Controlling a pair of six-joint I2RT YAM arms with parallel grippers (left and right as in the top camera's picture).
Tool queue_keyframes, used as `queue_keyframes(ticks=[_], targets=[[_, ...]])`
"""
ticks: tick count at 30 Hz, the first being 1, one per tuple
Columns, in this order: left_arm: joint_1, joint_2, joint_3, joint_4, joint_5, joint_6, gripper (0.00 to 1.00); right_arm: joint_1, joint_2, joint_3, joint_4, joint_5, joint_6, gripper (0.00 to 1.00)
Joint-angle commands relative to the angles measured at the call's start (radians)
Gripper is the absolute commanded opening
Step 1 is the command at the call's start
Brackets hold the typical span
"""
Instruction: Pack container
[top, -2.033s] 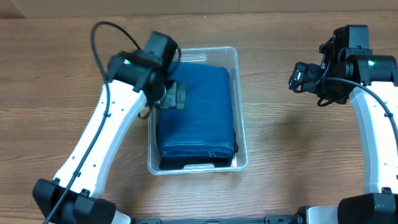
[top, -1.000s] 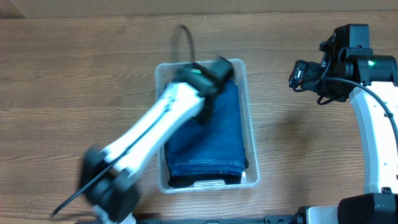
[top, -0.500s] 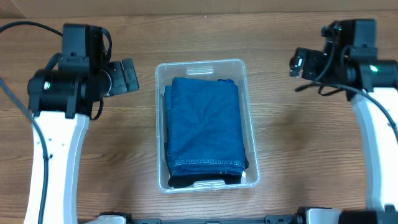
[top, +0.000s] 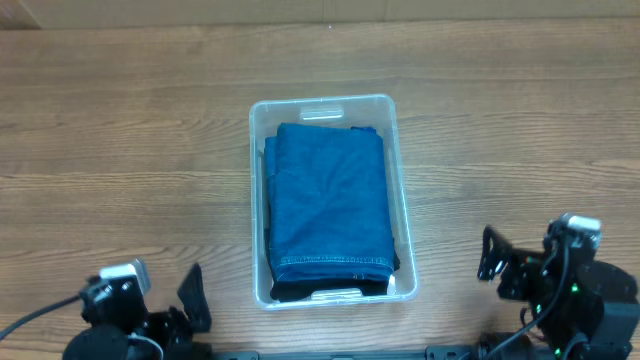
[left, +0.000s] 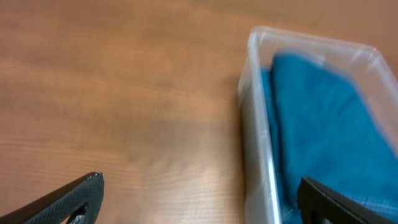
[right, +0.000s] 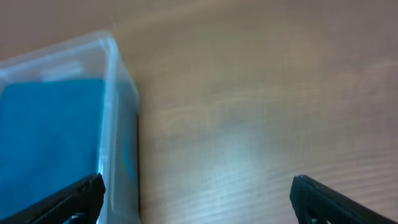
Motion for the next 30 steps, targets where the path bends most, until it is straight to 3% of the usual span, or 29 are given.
queue_keyframes(ticks=[1, 7, 10, 13, 16, 21, 30], targets=[[-0.007, -0.007, -0.009, -0.014, -0.007, -0.025, 1.00, 0.000, -0.003, -0.008, -0.004, 0.013, 0.002, 1.00], [-0.007, -0.007, -0.009, -0.014, -0.007, -0.025, 1.00, 0.000, -0.008, -0.008, -0.009, 0.029, 0.000, 1.00], [-0.007, -0.007, -0.009, -0.014, -0.007, -0.025, 1.00, 0.006, -0.095, -0.040, 0.047, -0.010, 0.000, 1.00], [-0.007, -0.007, -0.009, -0.014, -0.006, -0.025, 1.00, 0.006, -0.245, -0.201, 0.226, -0.027, -0.003, 1.00], [-0.007, -0.007, -0.009, -0.014, -0.006, -0.025, 1.00, 0.006, -0.393, -0.440, 0.537, -0.068, -0.003, 1.00], [-0.007, -0.007, -0.009, -0.014, -0.007, -0.025, 1.00, 0.006, -0.407, -0.817, 1.113, -0.061, -0.003, 1.00], [-0.007, -0.007, -0.009, -0.014, -0.007, -0.025, 1.00, 0.006, -0.386, -0.848, 1.073, -0.029, 0.004, 1.00]])
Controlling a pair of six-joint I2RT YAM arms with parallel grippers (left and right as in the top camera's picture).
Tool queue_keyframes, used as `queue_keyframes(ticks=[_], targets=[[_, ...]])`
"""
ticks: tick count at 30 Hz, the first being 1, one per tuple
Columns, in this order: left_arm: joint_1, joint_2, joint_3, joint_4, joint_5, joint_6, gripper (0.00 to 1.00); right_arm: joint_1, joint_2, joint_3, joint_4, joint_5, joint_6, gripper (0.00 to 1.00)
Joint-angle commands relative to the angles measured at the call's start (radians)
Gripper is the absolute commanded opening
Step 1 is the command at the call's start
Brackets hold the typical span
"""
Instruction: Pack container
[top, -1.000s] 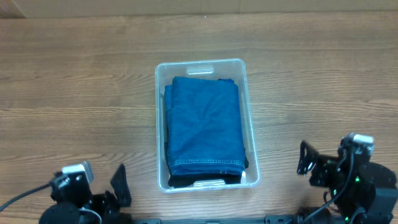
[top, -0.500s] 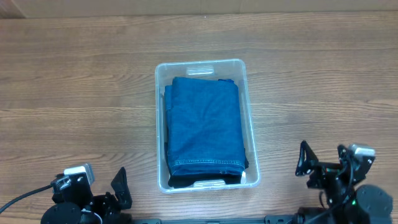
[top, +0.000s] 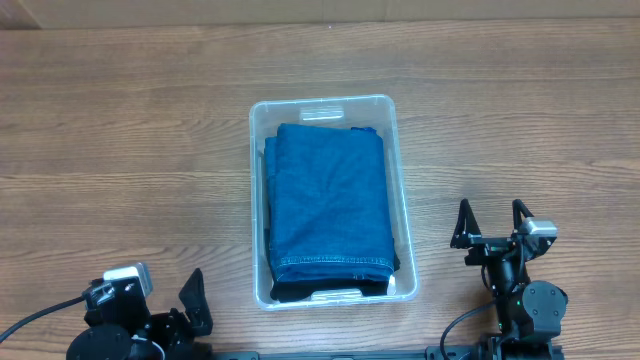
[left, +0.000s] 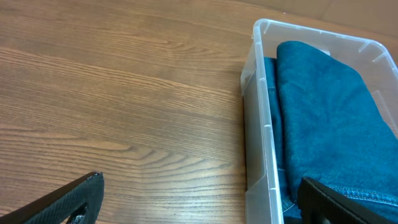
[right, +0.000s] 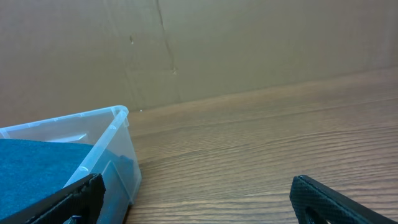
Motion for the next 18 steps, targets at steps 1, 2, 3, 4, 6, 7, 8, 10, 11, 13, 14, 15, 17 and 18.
queue_keyframes(ticks=[1, 2, 3, 4, 6, 7, 8, 10, 11, 13, 14, 15, 17, 18], targets=[[-0.007, -0.003, 0.000, 0.005, -0.006, -0.007, 1.00, 0.005, -0.007, -0.007, 0.007, 0.013, 0.003, 1.00], [-0.007, -0.003, 0.000, 0.005, -0.006, -0.007, 1.00, 0.005, -0.007, -0.007, 0.007, 0.013, 0.003, 1.00], [-0.007, -0.003, 0.000, 0.005, -0.006, -0.007, 1.00, 0.005, -0.007, -0.007, 0.007, 0.013, 0.003, 1.00], [-0.007, -0.003, 0.000, 0.005, -0.006, -0.007, 1.00, 0.005, -0.007, -0.007, 0.007, 0.013, 0.003, 1.00], [-0.007, -0.003, 0.000, 0.005, -0.006, -0.007, 1.00, 0.005, -0.007, -0.007, 0.007, 0.013, 0.003, 1.00], [-0.007, -0.003, 0.000, 0.005, -0.006, -0.007, 1.00, 0.005, -0.007, -0.007, 0.007, 0.013, 0.003, 1.00], [-0.007, -0.003, 0.000, 0.005, -0.006, -0.007, 1.00, 0.005, -0.007, -0.007, 0.007, 0.013, 0.003, 1.00], [-0.007, -0.003, 0.000, 0.005, -0.006, -0.007, 1.00, 0.005, -0.007, -0.007, 0.007, 0.013, 0.003, 1.00], [-0.007, -0.003, 0.000, 0.005, -0.006, -0.007, 1.00, 0.005, -0.007, -0.007, 0.007, 0.013, 0.003, 1.00], [-0.007, -0.003, 0.000, 0.005, -0.006, -0.007, 1.00, 0.005, -0.007, -0.007, 0.007, 0.013, 0.003, 1.00], [0.006, -0.006, -0.002, 0.005, -0.008, -0.003, 1.00, 0.005, -0.007, -0.007, 0.006, 0.013, 0.003, 1.00], [0.032, -0.006, -0.011, 0.013, -0.015, 0.003, 1.00, 0.005, -0.007, -0.007, 0.007, 0.013, 0.003, 1.00], [0.119, -0.041, -0.099, 0.077, -0.007, 0.075, 1.00, 0.005, -0.007, -0.007, 0.007, 0.013, 0.003, 1.00], [0.154, -0.079, -0.189, 0.143, 0.003, 0.097, 1.00, 0.005, -0.007, -0.007, 0.007, 0.013, 0.003, 1.00]])
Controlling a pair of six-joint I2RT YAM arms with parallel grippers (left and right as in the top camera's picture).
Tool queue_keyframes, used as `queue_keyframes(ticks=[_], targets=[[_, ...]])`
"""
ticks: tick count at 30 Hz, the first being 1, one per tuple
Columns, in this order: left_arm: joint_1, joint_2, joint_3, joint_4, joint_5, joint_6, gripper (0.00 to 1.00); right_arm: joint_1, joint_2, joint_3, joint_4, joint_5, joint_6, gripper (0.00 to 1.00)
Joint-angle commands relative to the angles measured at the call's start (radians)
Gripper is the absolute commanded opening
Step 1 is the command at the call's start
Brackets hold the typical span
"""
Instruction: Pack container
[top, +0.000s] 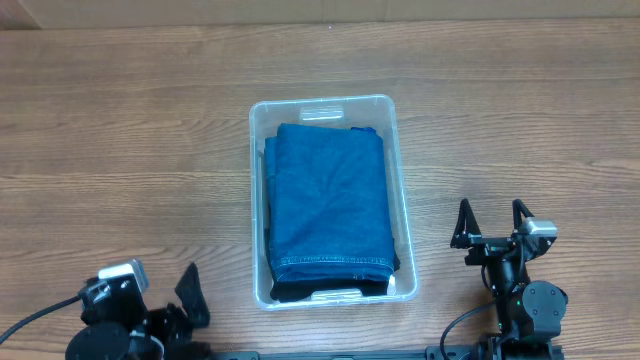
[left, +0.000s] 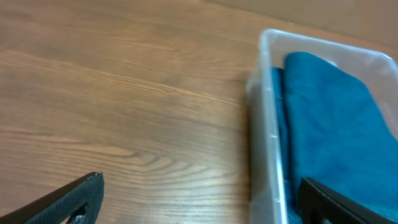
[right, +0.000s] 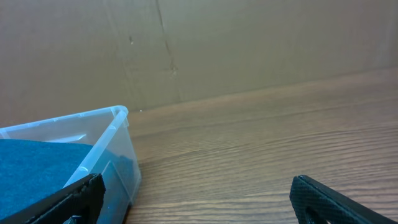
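Observation:
A clear plastic container (top: 256, 200) stands mid-table with folded blue jeans (top: 330, 205) lying flat inside it, filling most of the bin. The left wrist view shows the container (left: 264, 124) and jeans (left: 336, 130) at the right. The right wrist view has the container's corner (right: 118, 152) at lower left. My left gripper (top: 190, 290) sits open near the front edge, left of the bin, holding nothing. My right gripper (top: 490, 225) stands open right of the bin, empty too.
The wooden table (top: 120, 130) spreads around the bin. A brown cardboard wall (right: 249, 43) rises behind the table's far edge in the right wrist view. Both arm bases sit at the near edge.
My left gripper has shifted slightly; its view is blurred and the bin sits a little lower and further right. The right arm, jeans and container have not moved.
First both grippers were open beside the packed bin, the right one turned sideways at the far right front. Then the right gripper stood upright nearer the bin's right side, facing the back wall. It stays there now; the left one drifted slightly.

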Motion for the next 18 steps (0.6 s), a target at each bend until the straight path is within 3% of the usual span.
queue_keyframes(ticks=[1, 6, 9, 10, 18], targets=[[0.102, -0.103, -0.232, 0.160, 0.006, 0.079, 1.00, 0.005, -0.007, -0.007, 0.005, 0.013, 0.003, 1.00], [0.103, -0.244, -0.614, 0.714, 0.031, 0.084, 1.00, 0.005, -0.007, -0.007, 0.005, 0.013, 0.003, 1.00], [0.103, -0.268, -0.837, 1.121, 0.031, 0.077, 1.00, 0.005, -0.007, -0.007, 0.005, 0.013, 0.003, 1.00], [0.104, -0.273, -0.888, 1.180, 0.030, 0.068, 1.00, 0.005, -0.007, -0.007, 0.005, 0.013, 0.003, 1.00], [0.105, -0.262, -0.912, 1.124, 0.056, 0.082, 1.00, 0.005, -0.007, -0.007, 0.005, 0.013, 0.003, 1.00]])
